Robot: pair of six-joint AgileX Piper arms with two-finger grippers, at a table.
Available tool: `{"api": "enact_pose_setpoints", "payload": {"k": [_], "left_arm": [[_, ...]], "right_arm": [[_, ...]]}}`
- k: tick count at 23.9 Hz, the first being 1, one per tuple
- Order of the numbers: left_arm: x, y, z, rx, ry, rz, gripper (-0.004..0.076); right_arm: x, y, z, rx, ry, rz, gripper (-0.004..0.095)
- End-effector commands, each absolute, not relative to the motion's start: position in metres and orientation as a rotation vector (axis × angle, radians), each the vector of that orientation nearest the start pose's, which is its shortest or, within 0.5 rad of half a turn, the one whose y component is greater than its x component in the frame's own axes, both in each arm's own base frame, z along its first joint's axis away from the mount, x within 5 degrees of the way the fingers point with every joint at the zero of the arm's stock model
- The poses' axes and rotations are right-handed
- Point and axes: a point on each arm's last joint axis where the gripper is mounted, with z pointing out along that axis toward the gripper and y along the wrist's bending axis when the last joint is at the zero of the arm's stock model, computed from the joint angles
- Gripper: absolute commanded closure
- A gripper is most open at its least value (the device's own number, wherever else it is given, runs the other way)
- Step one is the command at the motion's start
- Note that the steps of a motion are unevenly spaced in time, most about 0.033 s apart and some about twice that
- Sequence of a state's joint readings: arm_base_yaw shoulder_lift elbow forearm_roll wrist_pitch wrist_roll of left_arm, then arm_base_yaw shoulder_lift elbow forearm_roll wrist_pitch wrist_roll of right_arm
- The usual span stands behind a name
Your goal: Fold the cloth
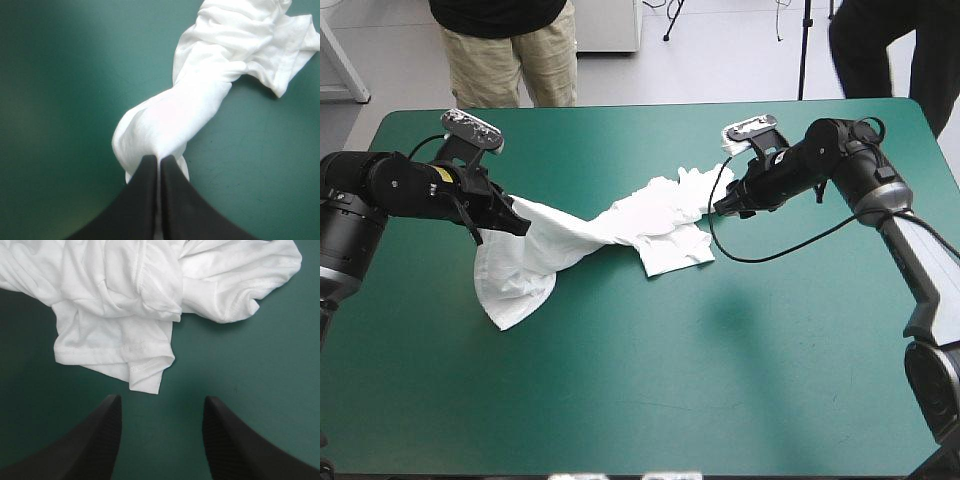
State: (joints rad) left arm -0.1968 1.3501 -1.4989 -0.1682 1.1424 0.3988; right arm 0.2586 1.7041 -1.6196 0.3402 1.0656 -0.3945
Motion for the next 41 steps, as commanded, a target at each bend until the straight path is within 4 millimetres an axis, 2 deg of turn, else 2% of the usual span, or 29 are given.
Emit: {"api": "enact_pose_setpoints", "payload": {"k": [1,6,12,17,21,22,26,27,29,30,32,38,41], "left_arm": [[0.256,-0.067,0.436,0.663,2.265,-0.149,0.0733],[0.255,-0.067,0.436,0.664,2.267,-0.149,0.0733],[0.254,-0.067,0.435,0.669,2.281,-0.154,0.0733],[0.252,-0.067,0.434,0.678,2.308,-0.16,0.0733],[0.252,-0.067,0.433,0.68,2.313,-0.158,0.0733],[0.252,-0.067,0.433,0.68,2.313,-0.158,0.0733],[0.253,-0.067,0.434,0.677,2.305,-0.156,0.0733],[0.253,-0.066,0.434,0.677,2.305,-0.154,0.0733],[0.253,-0.066,0.434,0.677,2.305,-0.154,0.0733],[0.253,-0.066,0.434,0.677,2.305,-0.154,0.0733],[0.253,-0.066,0.434,0.676,2.303,-0.154,0.0733],[0.253,-0.066,0.434,0.675,2.301,-0.153,0.0733],[0.253,-0.066,0.434,0.674,2.299,-0.153,0.0733]], "right_arm": [[0.343,0.12,0.371,-0.717,2.417,0.404,0.044],[0.352,0.126,0.359,-0.722,2.43,0.404,0.0439],[0.375,0.152,0.314,-0.816,2.489,0.361,0.0439],[0.4,0.175,0.287,-0.848,2.524,0.279,0.0433],[0.417,0.184,0.271,-0.851,2.546,0.264,0.043],[0.418,0.186,0.267,-0.857,2.553,0.265,0.0431],[0.413,0.206,0.231,-0.967,2.664,0.264,0.0442],[0.412,0.208,0.228,-0.977,2.672,0.267,0.0448],[0.41,0.212,0.226,-0.97,2.691,0.273,0.0559],[0.409,0.212,0.225,-0.977,2.699,0.273,0.0708],[0.406,0.211,0.225,-1.014,2.719,0.274,0.0919],[0.4,0.208,0.23,-1.037,2.763,0.27,0.092],[0.395,0.204,0.25,-1.016,2.731,0.242,0.092]]}}
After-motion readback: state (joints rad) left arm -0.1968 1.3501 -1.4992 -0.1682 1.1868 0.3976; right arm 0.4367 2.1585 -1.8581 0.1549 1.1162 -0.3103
